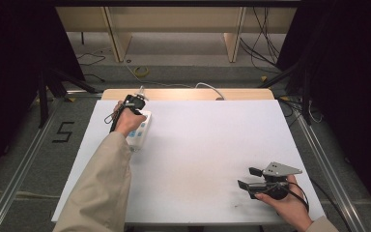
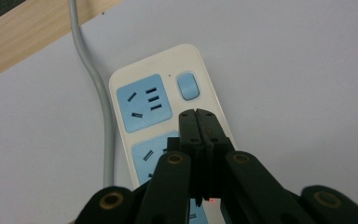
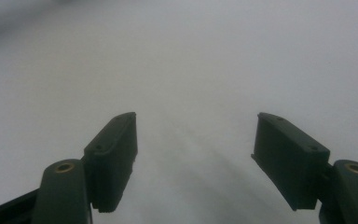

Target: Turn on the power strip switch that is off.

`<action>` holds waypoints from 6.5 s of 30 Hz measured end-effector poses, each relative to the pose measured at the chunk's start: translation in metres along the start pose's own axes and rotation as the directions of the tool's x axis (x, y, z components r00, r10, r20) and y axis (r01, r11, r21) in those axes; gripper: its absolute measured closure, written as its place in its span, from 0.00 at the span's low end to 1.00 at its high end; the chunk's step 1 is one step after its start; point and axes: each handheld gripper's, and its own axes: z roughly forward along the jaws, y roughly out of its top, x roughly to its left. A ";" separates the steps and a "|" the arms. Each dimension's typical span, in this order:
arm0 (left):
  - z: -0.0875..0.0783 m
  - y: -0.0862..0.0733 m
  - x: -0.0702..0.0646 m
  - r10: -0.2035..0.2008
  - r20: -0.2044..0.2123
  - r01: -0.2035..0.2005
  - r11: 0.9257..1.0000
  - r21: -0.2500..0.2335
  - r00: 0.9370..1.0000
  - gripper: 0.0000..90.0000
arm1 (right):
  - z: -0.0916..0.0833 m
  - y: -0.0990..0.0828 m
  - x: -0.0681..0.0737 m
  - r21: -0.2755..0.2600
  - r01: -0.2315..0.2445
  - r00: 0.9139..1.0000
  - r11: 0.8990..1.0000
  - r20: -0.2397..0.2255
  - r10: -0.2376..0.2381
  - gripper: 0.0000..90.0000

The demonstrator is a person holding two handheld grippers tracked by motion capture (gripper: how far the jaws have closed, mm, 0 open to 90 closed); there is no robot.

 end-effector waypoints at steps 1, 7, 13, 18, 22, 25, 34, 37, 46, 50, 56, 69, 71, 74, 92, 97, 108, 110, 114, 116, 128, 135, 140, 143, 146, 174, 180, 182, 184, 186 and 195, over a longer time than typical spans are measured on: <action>0.000 0.000 0.000 0.000 0.000 0.000 1.000 0.000 1.000 1.00 | 0.000 0.000 0.000 0.001 0.000 1.000 1.000 0.001 0.000 0.34; 0.001 0.002 0.001 -0.005 -0.003 0.005 1.000 -0.001 1.000 1.00 | 0.000 0.000 0.000 0.000 0.000 1.000 1.000 0.002 0.000 0.34; 0.001 0.007 0.001 0.000 -0.007 0.000 1.000 -0.003 1.000 1.00 | 0.000 0.000 0.000 0.001 0.001 1.000 1.000 0.001 -0.001 0.34; 0.003 0.009 0.001 0.002 -0.007 -0.002 1.000 -0.001 1.000 1.00 | 0.000 0.000 0.000 -0.002 -0.001 1.000 1.000 0.001 0.001 0.34; 0.005 0.010 0.001 -0.004 -0.006 0.004 1.000 -0.003 1.000 1.00 | -0.001 0.000 -0.001 -0.002 -0.004 1.000 1.000 0.001 0.004 0.35; 0.006 0.011 0.000 -0.006 -0.008 0.006 1.000 -0.011 1.000 1.00 | -0.001 0.000 -0.001 -0.001 -0.005 1.000 1.000 0.001 0.005 0.35; 0.011 0.012 -0.001 0.001 -0.018 -0.001 1.000 -0.012 1.000 1.00 | -0.001 0.000 0.000 -0.001 -0.005 1.000 1.000 0.001 0.005 0.35; 0.012 0.013 -0.001 -0.001 -0.024 0.001 1.000 -0.022 1.000 1.00 | -0.001 -0.001 -0.001 -0.004 -0.004 1.000 1.000 0.000 0.004 0.35; 0.017 0.014 0.000 -0.004 -0.032 0.002 0.998 -0.060 0.999 1.00 | -0.002 -0.001 -0.001 -0.008 -0.007 1.000 1.000 -0.001 0.007 0.35; 0.019 0.014 0.000 0.000 -0.030 -0.002 0.996 -0.092 1.000 1.00 | -0.002 -0.001 -0.001 -0.010 -0.007 1.000 1.000 -0.001 0.007 0.35; 0.023 0.014 -0.002 0.011 -0.035 -0.014 0.996 -0.093 0.999 1.00 | -0.002 -0.001 -0.001 -0.011 -0.005 1.000 1.000 0.000 0.005 0.35; 0.029 0.013 -0.003 0.009 -0.042 -0.013 0.995 -0.094 0.999 1.00 | -0.003 -0.001 -0.001 -0.009 -0.007 1.000 1.000 -0.001 0.007 0.35; 0.030 0.013 -0.004 0.008 -0.047 -0.012 0.996 -0.094 0.999 1.00 | -0.003 -0.001 -0.001 -0.009 -0.007 1.000 1.000 0.000 0.007 0.35; 0.030 0.013 -0.004 0.017 -0.059 -0.022 0.996 -0.090 0.998 1.00 | -0.003 -0.001 -0.001 -0.009 -0.007 1.000 1.000 -0.001 0.007 0.35; 0.032 0.013 -0.003 0.012 -0.050 -0.016 0.996 -0.084 0.999 1.00 | -0.003 -0.001 0.000 -0.007 0.000 1.000 1.000 -0.003 0.000 0.35; 0.032 0.012 -0.001 0.002 -0.034 -0.005 0.996 -0.085 0.999 1.00 | -0.003 -0.001 0.000 -0.007 -0.001 1.000 1.000 -0.004 0.001 0.35; 0.033 0.012 -0.001 0.001 -0.034 -0.004 0.997 -0.081 0.999 1.00 | -0.003 -0.001 0.000 -0.011 0.004 1.000 1.000 -0.006 -0.004 0.35; 0.033 0.012 -0.001 0.001 -0.035 -0.004 0.997 -0.083 0.999 1.00 | -0.003 0.000 0.000 -0.015 0.004 1.000 1.000 -0.007 -0.004 0.35; 0.034 0.012 -0.002 0.004 -0.034 -0.006 0.998 -0.069 0.999 1.00 | -0.003 0.000 0.000 -0.015 0.004 1.000 1.000 -0.007 -0.004 0.35; 0.033 0.012 -0.001 0.005 -0.035 -0.007 0.998 -0.066 0.999 1.00 | -0.004 0.000 0.001 -0.013 0.005 1.000 1.000 -0.008 -0.005 0.35; 0.033 0.009 -0.001 -0.016 -0.041 0.012 0.996 -0.088 0.999 1.00 | -0.003 0.000 0.001 -0.011 0.006 1.000 1.000 -0.008 -0.006 0.35; 0.032 0.006 -0.002 -0.029 -0.056 0.023 0.993 -0.113 0.998 1.00 | -0.003 0.000 0.001 -0.014 0.005 1.000 1.000 -0.007 -0.005 0.35; 0.031 0.002 0.001 -0.040 -0.042 0.035 0.993 -0.116 0.998 1.00 | -0.003 0.000 0.001 -0.012 0.005 1.000 1.000 -0.007 -0.006 0.35; 0.028 -0.001 0.001 -0.041 -0.039 0.036 0.992 -0.124 0.998 0.95 | -0.003 0.000 0.001 -0.009 0.003 1.000 1.000 -0.005 -0.003 0.35; 0.026 -0.003 0.001 -0.043 -0.036 0.037 0.990 -0.133 0.998 0.94 | -0.002 0.001 0.001 -0.009 0.006 1.000 1.000 -0.005 -0.007 0.35; -0.019 -0.029 -0.018 0.005 0.064 0.007 0.982 -0.187 0.998 0.59 | -0.001 0.002 0.002 -0.003 0.010 1.000 1.000 -0.005 -0.010 0.35; -0.026 -0.039 -0.030 0.012 0.132 0.014 0.980 -0.196 0.991 0.48 | 0.000 0.002 0.002 -0.003 0.012 1.000 1.000 -0.004 -0.012 0.35; -0.029 -0.043 -0.033 0.019 0.150 0.014 0.977 -0.211 0.989 0.47 | 0.000 0.002 0.002 -0.003 0.009 1.000 1.000 -0.005 -0.009 0.35; -0.032 -0.046 -0.037 0.032 0.171 0.009 0.973 -0.230 0.985 0.45 | 0.000 0.002 0.002 -0.002 0.008 1.000 1.000 -0.004 -0.008 0.35; -0.035 -0.051 -0.042 0.062 0.196 -0.011 0.968 -0.253 0.979 0.44 | 0.000 0.002 0.002 -0.003 0.011 1.000 1.000 -0.004 -0.011 0.35; -0.049 -0.077 -0.067 0.145 0.262 -0.056 0.946 -0.320 0.954 0.40 | 0.000 0.001 0.002 -0.001 0.007 1.000 1.000 -0.006 -0.007 0.35</action>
